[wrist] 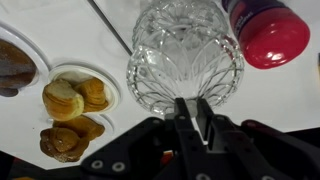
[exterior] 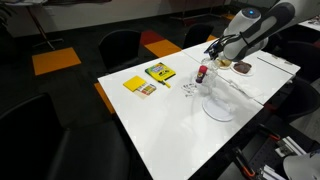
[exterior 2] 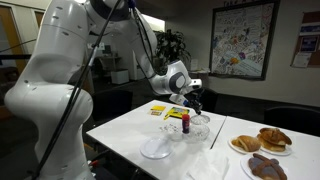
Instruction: Pick up the glass lid and put it on the glass bowl
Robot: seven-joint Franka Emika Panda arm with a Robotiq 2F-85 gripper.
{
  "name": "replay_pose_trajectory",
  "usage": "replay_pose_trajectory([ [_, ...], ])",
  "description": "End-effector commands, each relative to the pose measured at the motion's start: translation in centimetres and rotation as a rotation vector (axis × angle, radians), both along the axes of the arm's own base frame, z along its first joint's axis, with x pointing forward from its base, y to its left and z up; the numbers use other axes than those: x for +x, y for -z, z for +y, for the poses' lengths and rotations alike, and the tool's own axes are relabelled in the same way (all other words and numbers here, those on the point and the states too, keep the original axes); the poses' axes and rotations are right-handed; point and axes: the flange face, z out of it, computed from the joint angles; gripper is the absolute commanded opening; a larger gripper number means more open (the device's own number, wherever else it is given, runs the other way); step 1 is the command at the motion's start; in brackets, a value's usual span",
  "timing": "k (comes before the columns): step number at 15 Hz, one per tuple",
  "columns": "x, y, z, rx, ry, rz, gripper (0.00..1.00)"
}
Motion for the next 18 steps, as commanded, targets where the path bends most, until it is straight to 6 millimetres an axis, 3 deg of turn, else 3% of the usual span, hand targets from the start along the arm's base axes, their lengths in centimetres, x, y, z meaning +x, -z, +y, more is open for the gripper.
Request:
replay_pose_trajectory([
  [1, 0.1, 0.1, -0.8, 0.031, 0.017, -0.029, 0.04],
  [12, 3.1, 2.6, -2.4, 0.159, 0.049, -0.036, 0.04],
  [18, 3.5, 3.4, -1.6, 0.169, 0.035, -0.029, 0.04],
])
